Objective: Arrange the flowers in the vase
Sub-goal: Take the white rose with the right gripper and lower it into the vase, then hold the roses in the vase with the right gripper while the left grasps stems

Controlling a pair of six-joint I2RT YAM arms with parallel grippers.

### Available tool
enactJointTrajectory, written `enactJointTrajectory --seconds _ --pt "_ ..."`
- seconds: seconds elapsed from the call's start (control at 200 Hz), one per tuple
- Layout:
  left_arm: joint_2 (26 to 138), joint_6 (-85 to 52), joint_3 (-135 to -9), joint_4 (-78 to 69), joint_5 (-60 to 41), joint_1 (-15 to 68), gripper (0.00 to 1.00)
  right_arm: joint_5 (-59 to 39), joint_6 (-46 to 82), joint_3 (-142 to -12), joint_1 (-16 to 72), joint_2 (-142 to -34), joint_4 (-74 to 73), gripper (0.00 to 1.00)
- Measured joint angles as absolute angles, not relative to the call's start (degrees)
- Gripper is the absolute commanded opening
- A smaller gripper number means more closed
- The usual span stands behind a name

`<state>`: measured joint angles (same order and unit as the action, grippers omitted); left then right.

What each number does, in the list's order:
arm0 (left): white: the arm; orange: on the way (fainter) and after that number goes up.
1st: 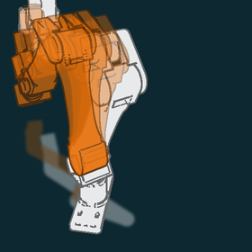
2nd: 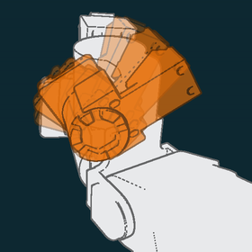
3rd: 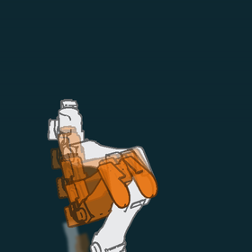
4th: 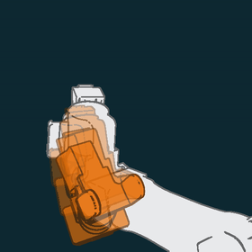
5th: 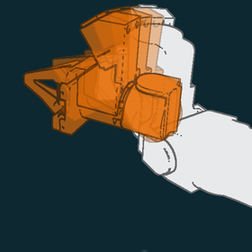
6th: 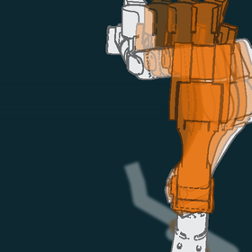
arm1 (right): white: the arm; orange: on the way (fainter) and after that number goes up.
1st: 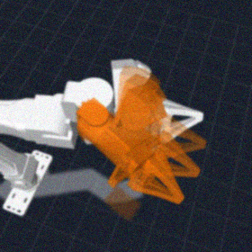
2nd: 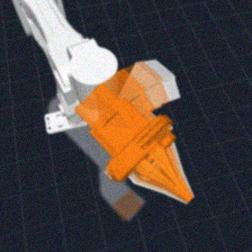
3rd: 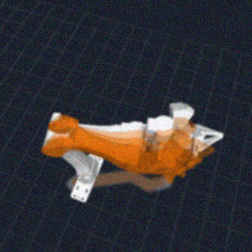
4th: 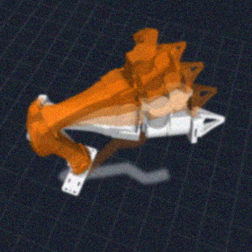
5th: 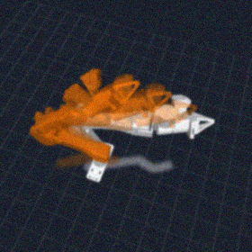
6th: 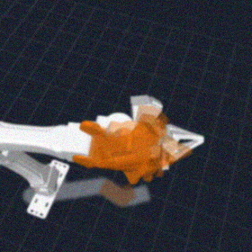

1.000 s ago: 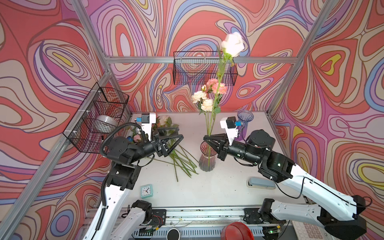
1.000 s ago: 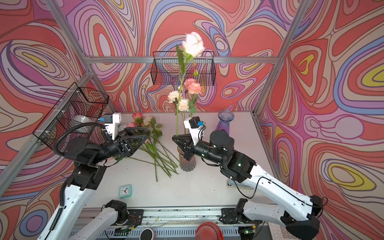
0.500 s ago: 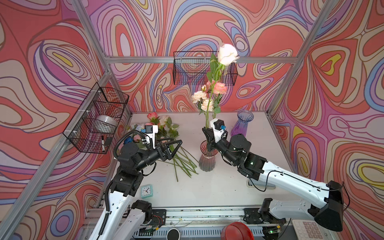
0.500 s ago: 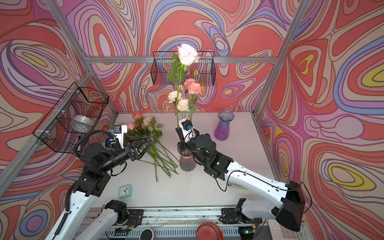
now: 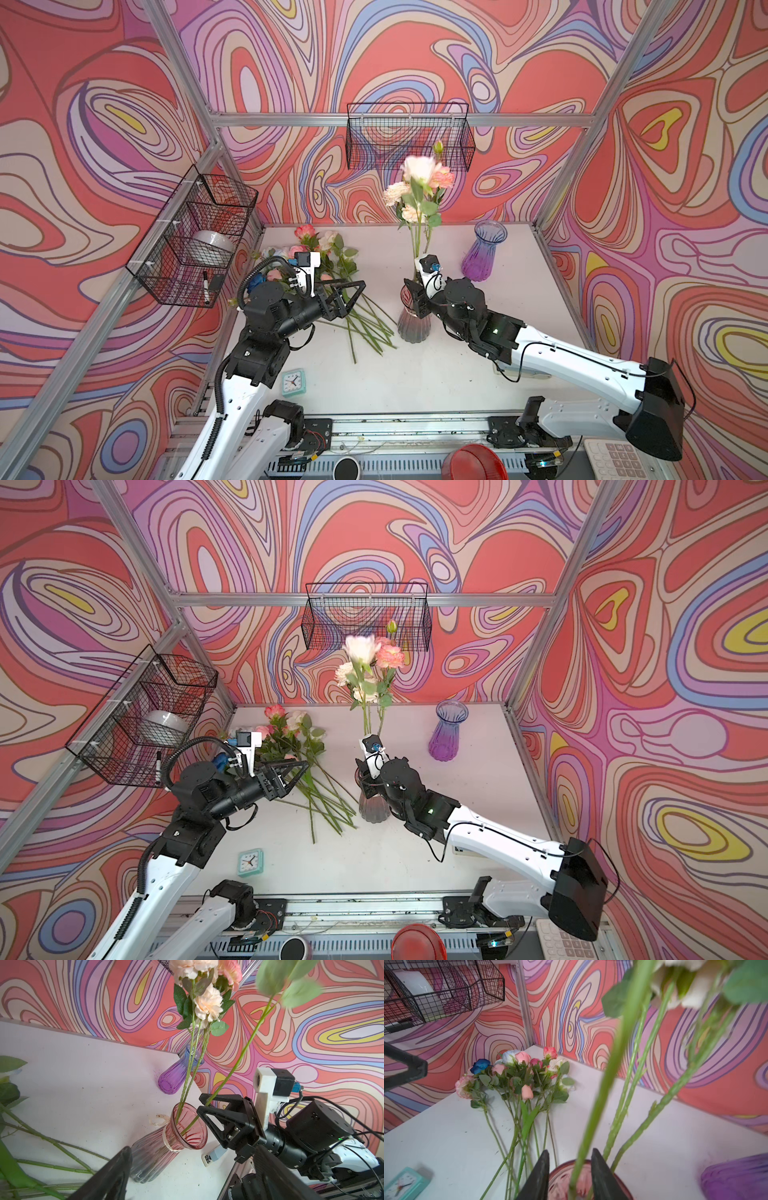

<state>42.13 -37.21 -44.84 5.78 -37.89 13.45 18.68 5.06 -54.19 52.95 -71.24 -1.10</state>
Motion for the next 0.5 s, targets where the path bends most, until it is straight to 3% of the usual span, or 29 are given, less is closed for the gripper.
enactJointTrajectory --seconds 0.255,0.501 --pt "43.79 -35.94 -46.15 11.97 -33.82 13.45 0.93 17.82 9.52 -54.85 52.95 -67.90 5.98 0.58" --pt "47.35 -35.75 -46.78 17.54 -27.51 13.45 0.90 14.35 12.75 -55.40 52.95 -61.60 8.36 0.56"
